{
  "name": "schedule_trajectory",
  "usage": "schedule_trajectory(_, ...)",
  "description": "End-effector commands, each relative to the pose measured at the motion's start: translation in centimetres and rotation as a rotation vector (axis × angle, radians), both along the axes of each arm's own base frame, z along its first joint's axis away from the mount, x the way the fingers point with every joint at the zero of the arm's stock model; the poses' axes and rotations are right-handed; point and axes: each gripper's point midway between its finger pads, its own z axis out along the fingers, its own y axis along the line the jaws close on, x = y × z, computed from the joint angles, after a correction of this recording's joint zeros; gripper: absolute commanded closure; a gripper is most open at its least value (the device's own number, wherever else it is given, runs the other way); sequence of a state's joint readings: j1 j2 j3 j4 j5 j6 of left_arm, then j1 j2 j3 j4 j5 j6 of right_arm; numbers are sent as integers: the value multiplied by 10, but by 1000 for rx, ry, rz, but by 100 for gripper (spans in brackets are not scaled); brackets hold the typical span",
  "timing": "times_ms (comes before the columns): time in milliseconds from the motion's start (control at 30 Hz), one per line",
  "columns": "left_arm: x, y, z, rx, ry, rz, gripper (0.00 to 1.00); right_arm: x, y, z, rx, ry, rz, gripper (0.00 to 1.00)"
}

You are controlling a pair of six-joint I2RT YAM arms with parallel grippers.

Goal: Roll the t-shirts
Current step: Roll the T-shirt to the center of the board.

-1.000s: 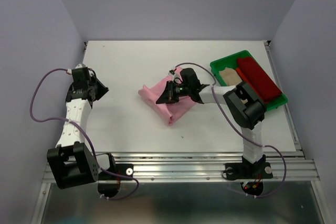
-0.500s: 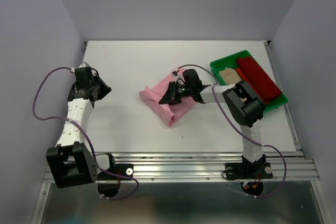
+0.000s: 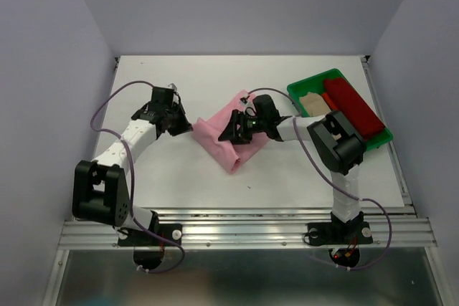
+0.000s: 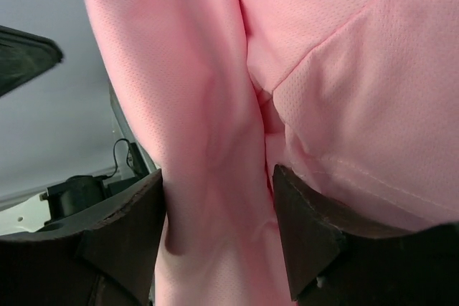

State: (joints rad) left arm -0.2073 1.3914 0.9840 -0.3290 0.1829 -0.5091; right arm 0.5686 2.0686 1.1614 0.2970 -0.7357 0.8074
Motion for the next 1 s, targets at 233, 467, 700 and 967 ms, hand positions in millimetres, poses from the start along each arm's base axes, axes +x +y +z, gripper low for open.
schedule_trajectory(233, 32, -69, 4, -99, -57, -165, 100, 12, -29, 47, -126, -211, -79, 22)
schedule_trajectory(467, 42, -80, -9, -110, -30, -200, 100, -12, -48, 47, -363, -342, -56, 11)
schedule_trajectory(700, 34, -59, 23, -53, -94, -143, 100, -30, -52, 46, -402, -345, -78, 21)
schedule_trajectory(967, 19, -7, -3, 15, -28, -41, 100, -41, -31, 26, -414, -301, -54, 38)
